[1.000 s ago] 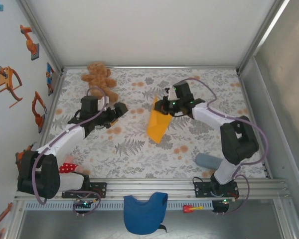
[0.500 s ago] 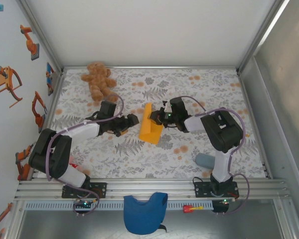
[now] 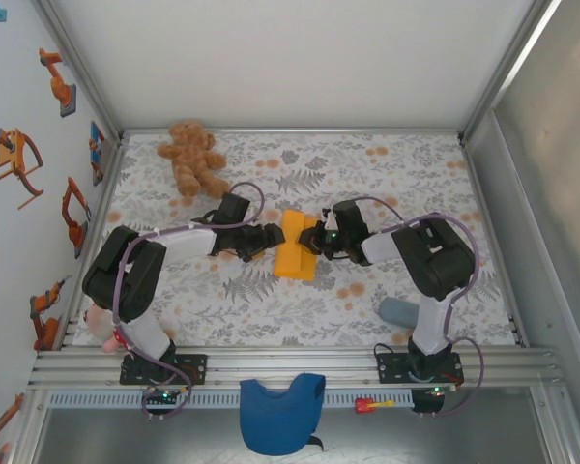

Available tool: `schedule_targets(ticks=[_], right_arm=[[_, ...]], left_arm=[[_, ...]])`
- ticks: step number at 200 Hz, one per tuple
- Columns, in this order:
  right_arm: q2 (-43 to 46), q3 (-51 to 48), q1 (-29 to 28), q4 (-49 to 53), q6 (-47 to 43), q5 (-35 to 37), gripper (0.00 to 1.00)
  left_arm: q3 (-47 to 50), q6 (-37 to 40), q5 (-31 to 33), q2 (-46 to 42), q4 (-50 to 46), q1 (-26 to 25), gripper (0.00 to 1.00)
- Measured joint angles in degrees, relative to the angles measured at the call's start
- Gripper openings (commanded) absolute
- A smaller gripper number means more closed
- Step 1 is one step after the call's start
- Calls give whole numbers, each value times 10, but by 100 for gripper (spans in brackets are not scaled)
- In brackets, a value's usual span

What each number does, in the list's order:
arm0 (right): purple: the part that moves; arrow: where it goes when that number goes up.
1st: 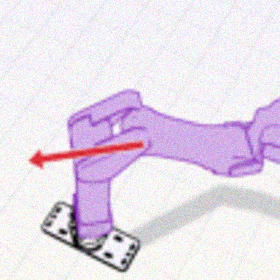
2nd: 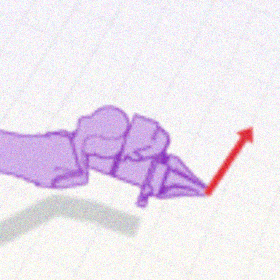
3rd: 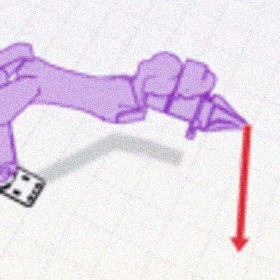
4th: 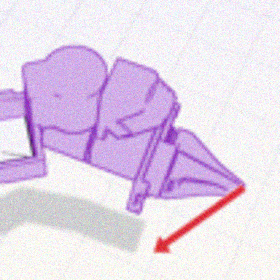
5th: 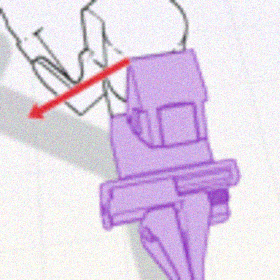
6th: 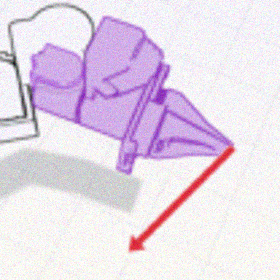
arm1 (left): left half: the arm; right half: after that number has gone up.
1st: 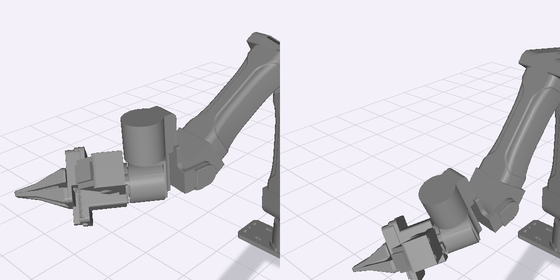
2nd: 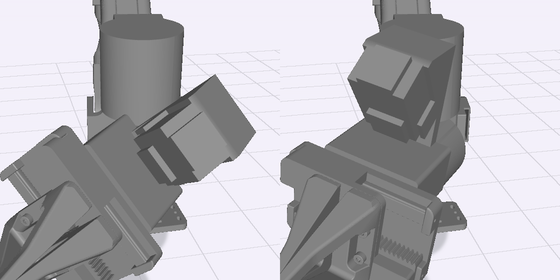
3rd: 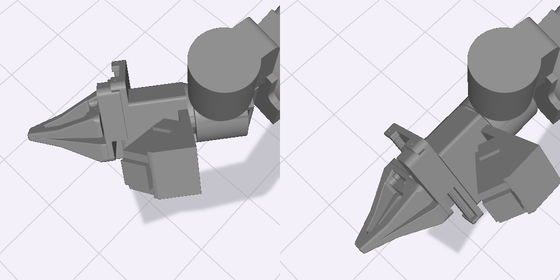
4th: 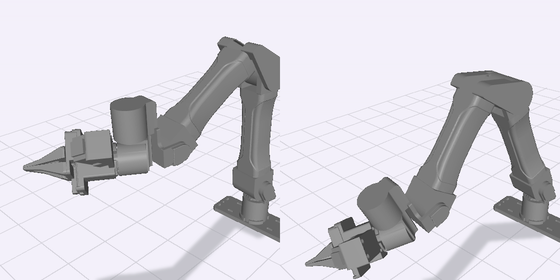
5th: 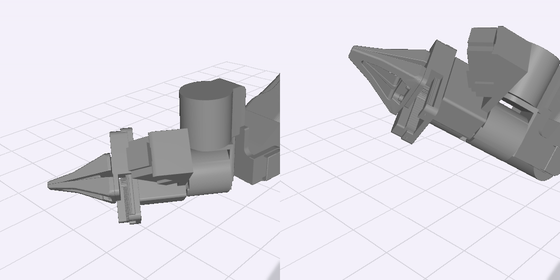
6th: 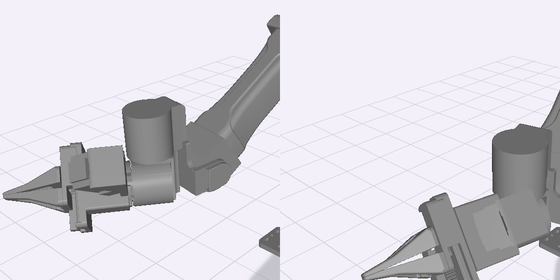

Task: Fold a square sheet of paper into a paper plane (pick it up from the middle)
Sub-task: First fold in half a square sheet of paper at the center of the table.

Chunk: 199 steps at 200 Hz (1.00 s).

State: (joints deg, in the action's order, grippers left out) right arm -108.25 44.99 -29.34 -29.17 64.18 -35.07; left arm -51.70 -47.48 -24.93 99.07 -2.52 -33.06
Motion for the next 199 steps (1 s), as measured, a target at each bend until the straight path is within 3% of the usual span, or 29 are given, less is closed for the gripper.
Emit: schedule_targets(ticks=[75, 199], right_arm=[[58, -7, 0, 105, -57, 52, 0], [68, -8, 0, 165, -82, 90, 0]], left_arm=[[-66, 9, 23, 46, -44, -33, 57], [-115, 31, 35, 92, -85, -48, 49]])
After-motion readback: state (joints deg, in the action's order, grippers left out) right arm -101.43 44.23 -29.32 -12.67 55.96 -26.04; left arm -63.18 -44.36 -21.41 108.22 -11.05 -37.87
